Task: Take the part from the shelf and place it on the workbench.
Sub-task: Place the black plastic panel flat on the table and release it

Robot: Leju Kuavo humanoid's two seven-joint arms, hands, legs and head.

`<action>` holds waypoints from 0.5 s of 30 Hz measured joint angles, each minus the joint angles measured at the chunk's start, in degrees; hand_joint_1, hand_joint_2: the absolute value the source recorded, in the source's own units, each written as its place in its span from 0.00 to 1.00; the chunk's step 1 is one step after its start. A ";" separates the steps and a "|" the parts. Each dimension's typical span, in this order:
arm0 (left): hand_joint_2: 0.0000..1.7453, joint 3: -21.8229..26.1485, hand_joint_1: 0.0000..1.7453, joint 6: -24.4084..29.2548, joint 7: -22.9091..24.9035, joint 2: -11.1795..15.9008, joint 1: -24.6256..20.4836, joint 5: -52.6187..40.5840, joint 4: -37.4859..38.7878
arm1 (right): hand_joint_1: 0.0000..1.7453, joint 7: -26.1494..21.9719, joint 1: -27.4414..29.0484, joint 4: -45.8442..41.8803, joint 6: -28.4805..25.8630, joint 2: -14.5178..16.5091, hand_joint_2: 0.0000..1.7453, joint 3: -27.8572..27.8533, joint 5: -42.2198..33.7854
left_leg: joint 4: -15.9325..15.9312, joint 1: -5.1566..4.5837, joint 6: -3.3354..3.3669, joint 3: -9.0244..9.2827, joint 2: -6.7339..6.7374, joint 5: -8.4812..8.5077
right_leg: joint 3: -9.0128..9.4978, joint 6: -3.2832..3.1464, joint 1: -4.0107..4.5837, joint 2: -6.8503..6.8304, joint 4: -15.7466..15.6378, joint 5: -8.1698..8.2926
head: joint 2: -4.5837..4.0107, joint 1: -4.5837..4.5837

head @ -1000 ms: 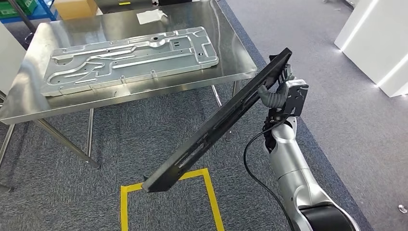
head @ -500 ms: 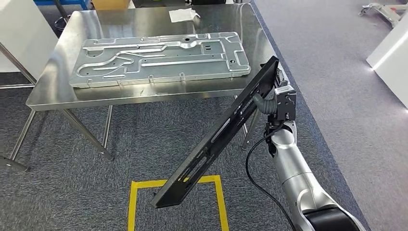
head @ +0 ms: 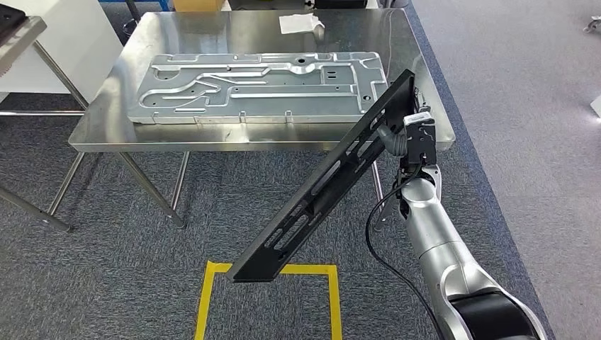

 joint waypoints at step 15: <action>0.00 0.43 0.00 -0.17 0.42 0.02 0.23 -0.15 0.01 | 1.00 2.19 -4.47 0.27 -6.54 -2.03 1.00 -0.37 3.50 | -9.46 -0.81 3.12 10.36 -1.01 -1.95 | -9.03 2.05 0.18 1.13 10.07 -1.48 | 0.00 0.01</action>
